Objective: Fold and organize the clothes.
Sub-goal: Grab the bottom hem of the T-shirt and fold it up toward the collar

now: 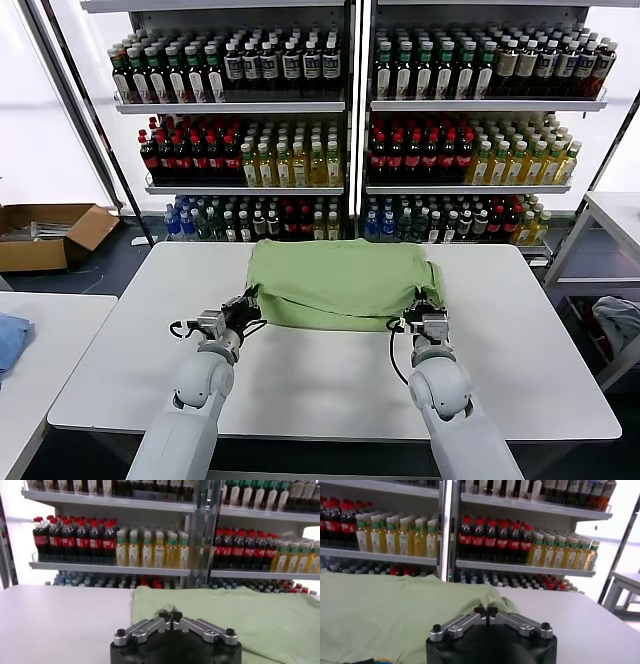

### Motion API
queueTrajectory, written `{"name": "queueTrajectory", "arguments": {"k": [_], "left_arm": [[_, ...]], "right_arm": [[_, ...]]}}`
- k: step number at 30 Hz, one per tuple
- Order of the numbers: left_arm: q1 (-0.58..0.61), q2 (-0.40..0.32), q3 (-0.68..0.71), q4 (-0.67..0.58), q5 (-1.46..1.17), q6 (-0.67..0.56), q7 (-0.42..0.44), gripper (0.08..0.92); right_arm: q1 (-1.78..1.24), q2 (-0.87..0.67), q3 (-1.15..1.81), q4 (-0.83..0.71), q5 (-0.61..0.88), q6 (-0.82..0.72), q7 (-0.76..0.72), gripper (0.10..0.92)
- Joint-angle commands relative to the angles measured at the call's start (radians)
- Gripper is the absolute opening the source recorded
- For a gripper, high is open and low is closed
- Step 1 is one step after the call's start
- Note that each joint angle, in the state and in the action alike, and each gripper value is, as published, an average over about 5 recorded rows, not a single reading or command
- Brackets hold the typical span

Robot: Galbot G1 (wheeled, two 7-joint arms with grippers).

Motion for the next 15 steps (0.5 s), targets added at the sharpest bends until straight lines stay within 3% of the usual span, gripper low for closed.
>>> {"name": "queueTrajectory", "arguments": {"k": [1,15], "left_arm": [[-0.053,0.000,0.008,0.067,-0.004,0.006,0.000,0.199],[0.024,0.002,-0.009,-0.058,0.058,0.073,-0.037,0.606]], "right_arm": [[0.056,-0.005,-0.011,-0.068,0.005,-0.015,-0.012,0.318],[0.079,0.093,0.020,-0.055,0.096,0.083,0.092,0.716]]}}
